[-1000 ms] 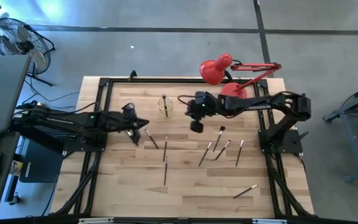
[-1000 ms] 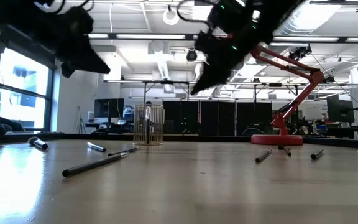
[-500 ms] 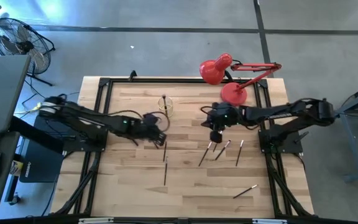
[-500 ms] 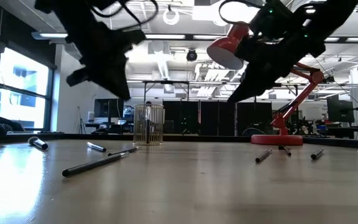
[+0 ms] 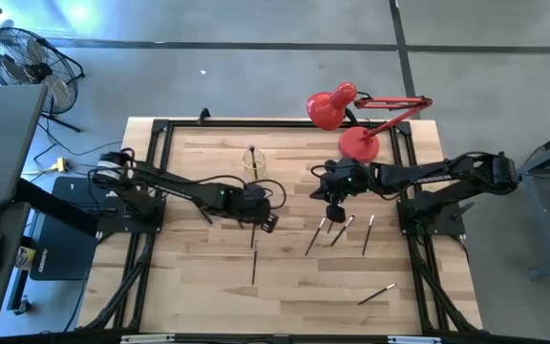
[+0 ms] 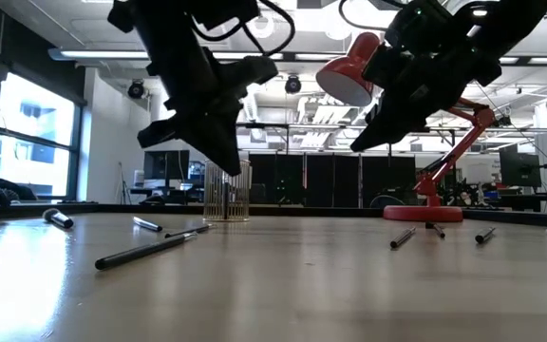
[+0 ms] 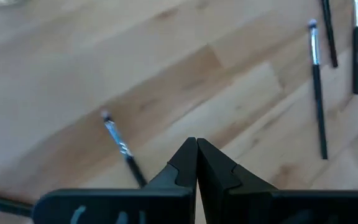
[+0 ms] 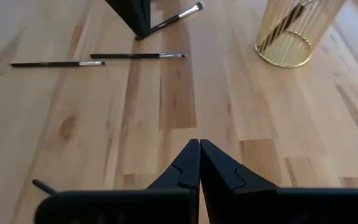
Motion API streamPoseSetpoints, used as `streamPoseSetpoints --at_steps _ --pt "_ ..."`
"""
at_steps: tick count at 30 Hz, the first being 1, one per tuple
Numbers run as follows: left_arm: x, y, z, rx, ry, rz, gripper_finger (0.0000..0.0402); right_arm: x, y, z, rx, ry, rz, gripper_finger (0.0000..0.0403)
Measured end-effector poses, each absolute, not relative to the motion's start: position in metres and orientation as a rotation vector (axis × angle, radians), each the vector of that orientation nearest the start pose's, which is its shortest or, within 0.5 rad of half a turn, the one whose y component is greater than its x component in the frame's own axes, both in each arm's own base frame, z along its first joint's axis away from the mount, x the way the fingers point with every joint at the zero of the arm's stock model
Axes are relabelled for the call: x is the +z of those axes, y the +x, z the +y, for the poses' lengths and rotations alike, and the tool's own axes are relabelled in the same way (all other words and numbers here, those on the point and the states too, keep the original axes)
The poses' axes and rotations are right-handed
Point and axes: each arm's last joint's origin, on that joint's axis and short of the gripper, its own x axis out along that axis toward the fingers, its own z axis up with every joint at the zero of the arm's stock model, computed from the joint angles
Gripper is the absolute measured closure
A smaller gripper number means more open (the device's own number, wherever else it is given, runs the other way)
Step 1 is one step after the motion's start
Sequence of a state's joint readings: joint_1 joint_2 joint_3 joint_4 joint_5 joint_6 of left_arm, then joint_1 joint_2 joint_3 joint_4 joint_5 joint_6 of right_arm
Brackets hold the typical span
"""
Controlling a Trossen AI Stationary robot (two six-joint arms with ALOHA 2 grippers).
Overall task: Put items in baskets/containers
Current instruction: Put the top eyeliner brush into the wire organizer
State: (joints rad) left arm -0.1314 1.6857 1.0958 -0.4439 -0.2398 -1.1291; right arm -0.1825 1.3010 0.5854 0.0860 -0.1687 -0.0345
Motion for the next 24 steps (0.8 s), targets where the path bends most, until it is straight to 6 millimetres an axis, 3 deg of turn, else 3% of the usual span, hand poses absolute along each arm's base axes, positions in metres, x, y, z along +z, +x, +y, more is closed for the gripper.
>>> streamPoseSetpoints --at_steps 9,19,24 --pt "0.1935 0.3318 -0.0373 0.657 -0.836 0.867 0.0398 0.1858 0.2484 -0.0407 0.009 0.062 0.619 0.0402" --pt "0.1935 0.3314 -0.0362 0.683 -0.81 0.849 0.0317 0.1857 0.2485 -0.0407 0.009 0.061 0.619 0.0401" --pt "0.193 0.3303 -0.0362 0.691 -0.818 0.859 0.0311 0.1859 0.2486 -0.0407 0.009 0.061 0.619 0.0401"
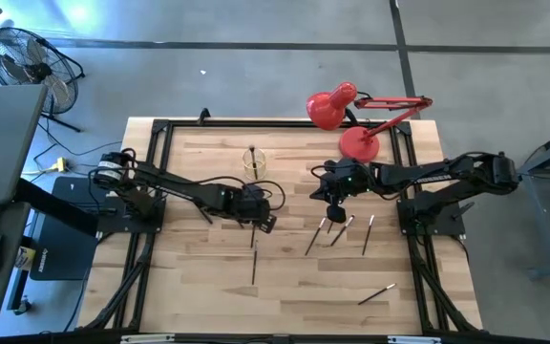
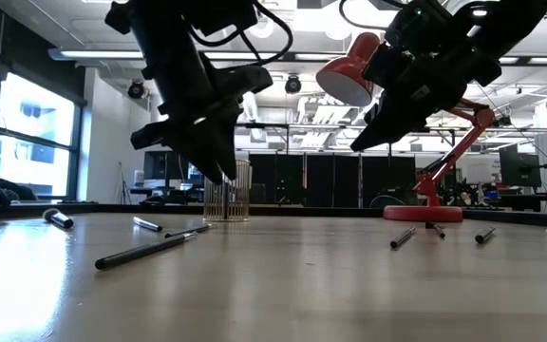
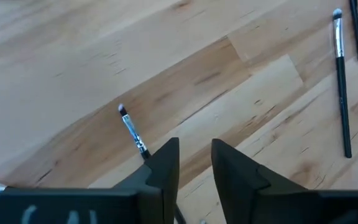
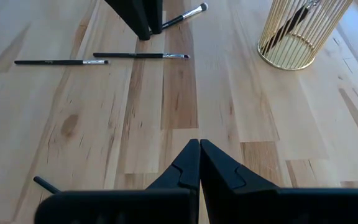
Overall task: Put items in baskets/containers
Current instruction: Put the top eyeliner brush into the wire organizer
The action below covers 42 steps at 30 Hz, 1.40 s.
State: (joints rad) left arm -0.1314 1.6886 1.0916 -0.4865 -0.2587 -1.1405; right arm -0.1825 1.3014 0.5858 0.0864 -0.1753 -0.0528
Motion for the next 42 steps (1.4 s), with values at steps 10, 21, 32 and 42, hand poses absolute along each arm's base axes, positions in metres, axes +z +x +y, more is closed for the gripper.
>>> streamPoseSetpoints --at_steps 10,21,32,42 --pt "0.172 0.329 -0.038 0.775 -0.912 0.987 0.0366 0.186 0.249 -0.041 0.009 0.059 0.611 0.0402" --pt "0.15 0.336 -0.043 0.77 -0.936 1.037 0.0383 0.187 0.249 -0.041 0.011 0.068 0.607 0.0401" --pt "0.15 0.338 -0.043 0.762 -0.943 1.026 0.0328 0.187 0.249 -0.041 0.013 0.061 0.61 0.0401" --pt "0.168 0.327 -0.041 0.706 -0.844 1.06 0.0304 0.187 0.25 -0.041 0.014 0.032 0.603 0.0401"
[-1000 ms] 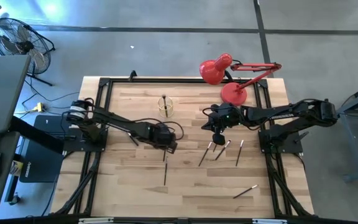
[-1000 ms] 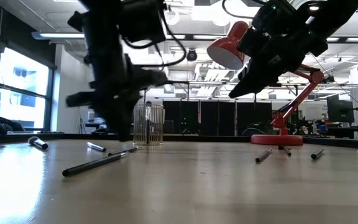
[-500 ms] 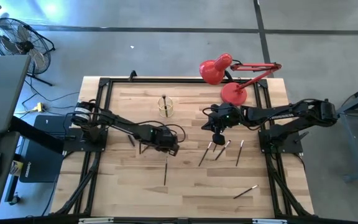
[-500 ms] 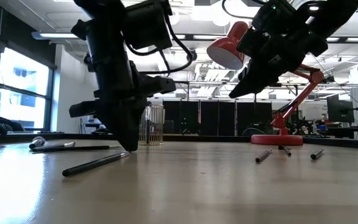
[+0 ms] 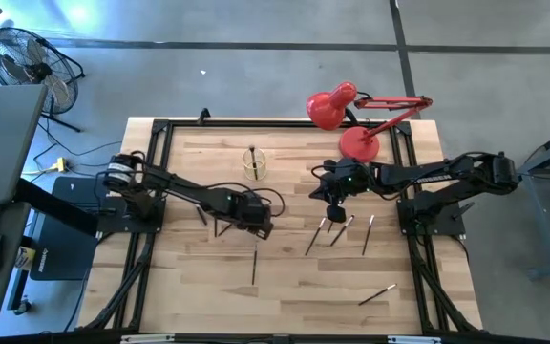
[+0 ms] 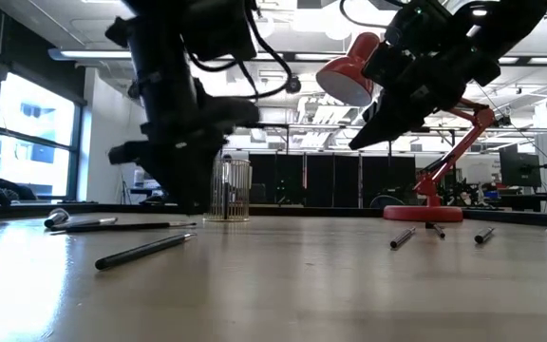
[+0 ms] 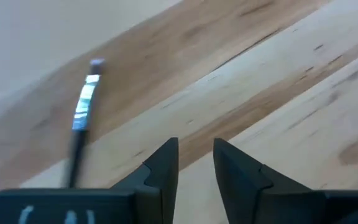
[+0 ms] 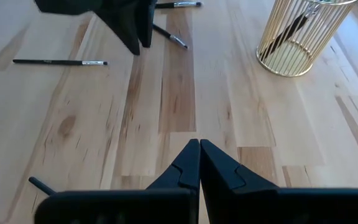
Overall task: Put items in baskets/containers
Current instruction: Put the top eyeliner brush into the wire organizer
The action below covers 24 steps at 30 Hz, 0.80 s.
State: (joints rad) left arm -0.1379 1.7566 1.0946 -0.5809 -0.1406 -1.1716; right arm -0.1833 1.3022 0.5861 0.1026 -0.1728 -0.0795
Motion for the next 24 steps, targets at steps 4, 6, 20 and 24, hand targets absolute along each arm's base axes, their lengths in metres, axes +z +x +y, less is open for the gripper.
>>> streamPoseSetpoints --at_steps 4,6,20,24 --pt "0.174 0.319 -0.04 0.7 -0.777 1.115 0.0304 0.188 0.25 -0.041 0.013 0.028 0.588 0.0401" --pt "0.174 0.316 -0.04 0.695 -0.738 1.15 0.0305 0.19 0.251 -0.042 0.012 0.025 0.57 0.0401" --pt "0.157 0.294 -0.039 0.638 -0.59 1.391 0.0305 0.194 0.254 -0.043 -0.027 0.056 0.52 0.04" --pt "0.148 0.287 -0.039 0.606 -0.604 1.433 0.0305 0.195 0.254 -0.043 -0.031 0.061 0.51 0.0399"
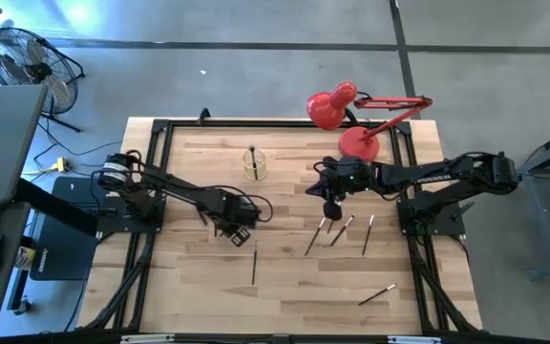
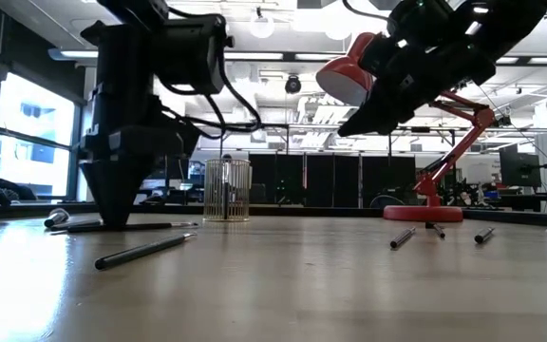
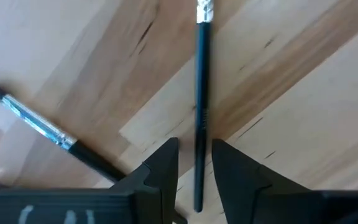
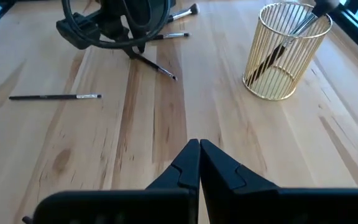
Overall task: Put items in baskets/containers
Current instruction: Put the top eyeliner brush into the wire organizer
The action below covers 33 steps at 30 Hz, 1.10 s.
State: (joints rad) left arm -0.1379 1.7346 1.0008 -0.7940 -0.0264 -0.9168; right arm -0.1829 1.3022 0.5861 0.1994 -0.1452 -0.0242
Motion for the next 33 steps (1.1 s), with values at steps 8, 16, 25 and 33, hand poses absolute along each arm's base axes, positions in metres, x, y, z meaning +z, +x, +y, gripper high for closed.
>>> streamPoseSetpoints --at_steps 8,16,25,33 --pt "0.142 0.286 -0.04 0.557 -0.602 1.416 0.0383 0.194 0.257 -0.045 -0.116 0.082 0.495 0.0382" --pt "0.141 0.289 -0.039 0.521 -0.549 1.387 0.0396 0.149 0.277 -0.024 -0.027 0.028 0.627 0.0326" --pt "0.142 0.299 -0.04 0.411 -0.48 1.312 0.0399 0.118 0.303 -0.015 0.114 -0.044 0.502 0.0306" --pt "0.145 0.311 -0.041 0.32 -0.418 1.194 0.04 0.113 0.302 -0.052 0.002 -0.057 0.477 0.0306"
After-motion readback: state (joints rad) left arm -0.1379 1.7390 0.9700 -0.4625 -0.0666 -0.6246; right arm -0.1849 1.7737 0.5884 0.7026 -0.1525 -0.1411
